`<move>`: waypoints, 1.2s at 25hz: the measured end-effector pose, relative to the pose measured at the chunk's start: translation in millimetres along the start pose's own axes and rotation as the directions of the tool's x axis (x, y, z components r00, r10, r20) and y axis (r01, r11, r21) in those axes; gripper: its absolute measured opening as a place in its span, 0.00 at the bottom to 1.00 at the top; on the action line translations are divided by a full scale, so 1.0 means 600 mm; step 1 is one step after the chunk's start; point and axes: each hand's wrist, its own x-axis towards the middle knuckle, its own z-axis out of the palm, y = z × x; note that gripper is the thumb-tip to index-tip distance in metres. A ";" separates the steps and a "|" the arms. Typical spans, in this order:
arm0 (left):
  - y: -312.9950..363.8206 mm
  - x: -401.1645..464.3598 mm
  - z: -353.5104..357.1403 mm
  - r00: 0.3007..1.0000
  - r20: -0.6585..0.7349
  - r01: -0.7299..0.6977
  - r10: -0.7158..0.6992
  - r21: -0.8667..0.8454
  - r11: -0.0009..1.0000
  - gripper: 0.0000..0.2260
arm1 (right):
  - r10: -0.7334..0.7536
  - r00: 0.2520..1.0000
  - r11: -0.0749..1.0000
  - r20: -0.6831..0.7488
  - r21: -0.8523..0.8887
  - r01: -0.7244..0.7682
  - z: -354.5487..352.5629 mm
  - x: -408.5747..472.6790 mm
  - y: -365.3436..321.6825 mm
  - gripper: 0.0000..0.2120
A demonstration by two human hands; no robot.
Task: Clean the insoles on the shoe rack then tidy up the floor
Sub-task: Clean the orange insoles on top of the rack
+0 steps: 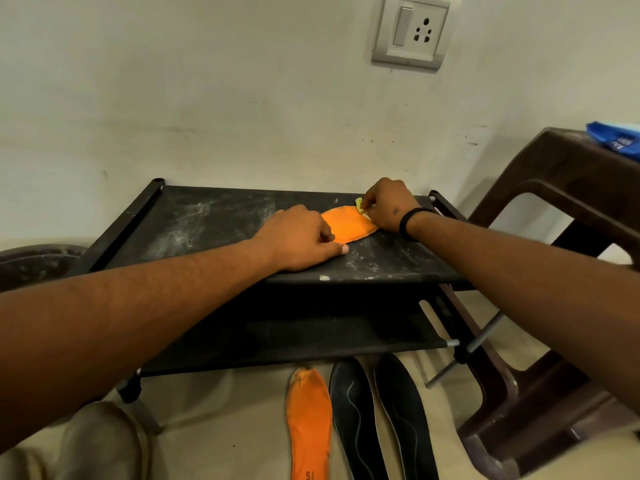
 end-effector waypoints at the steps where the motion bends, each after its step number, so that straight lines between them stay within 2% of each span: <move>1: 0.002 -0.002 -0.002 0.999 0.032 -0.004 0.004 0.011 1.000 0.32 | -0.007 1.000 1.000 -0.002 -0.014 0.007 0.003 0.001 0.002 0.10; 3: 0.004 -0.005 -0.007 0.996 0.087 -0.022 0.018 0.046 0.999 0.44 | -0.020 1.000 0.999 0.000 -0.045 0.020 0.004 -0.001 0.002 0.10; 5: 0.006 -0.008 -0.016 0.987 0.160 -0.020 0.017 0.018 1.000 0.46 | -0.029 1.000 0.997 0.010 -0.074 0.029 0.002 -0.003 -0.002 0.10; 7: 0.005 -0.011 -0.025 0.962 0.272 0.008 0.002 -0.037 0.999 0.53 | -0.056 0.998 0.995 0.039 -0.080 0.059 0.000 -0.008 -0.007 0.10; 9: 0.009 -0.015 -0.032 0.942 0.337 -0.004 0.009 -0.016 1.000 0.60 | -0.115 0.989 0.989 0.088 -0.079 0.122 -0.003 -0.018 -0.013 0.10; 14: 0.013 -0.018 -0.028 0.960 0.280 -0.043 0.031 0.036 0.998 0.62 | -0.252 0.931 0.965 0.265 -0.002 0.262 -0.033 -0.052 -0.023 0.07; 15: 0.014 -0.017 -0.028 0.962 0.269 -0.045 0.034 0.038 0.998 0.63 | -0.250 0.932 0.966 0.260 -0.001 0.260 -0.042 -0.048 -0.021 0.07; 17: 0.018 -0.015 -0.030 0.963 0.267 -0.042 0.028 0.047 0.998 0.62 | -0.211 0.968 0.976 0.137 -0.024 0.217 -0.053 -0.033 -0.011 0.07; 19: 0.020 -0.015 -0.029 0.963 0.268 -0.037 0.022 0.050 0.998 0.59 | -0.120 0.993 0.992 0.004 -0.026 0.120 -0.048 -0.020 0.001 0.08; 20: 0.021 -0.015 -0.029 0.963 0.267 -0.033 0.021 0.044 0.998 0.58 | -0.075 0.997 0.997 -0.018 -0.004 0.075 -0.040 -0.016 0.006 0.07; 23: 0.019 -0.017 -0.026 0.967 0.254 -0.037 0.030 0.025 0.999 0.60 | -0.024 0.999 0.999 0.021 0.041 0.023 -0.006 -0.023 0.003 0.08; 30: 0.016 -0.017 -0.024 0.970 0.232 -0.074 0.068 0.017 0.997 0.62 | -0.200 0.965 0.965 0.167 0.206 0.164 -0.009 -0.069 -0.027 0.05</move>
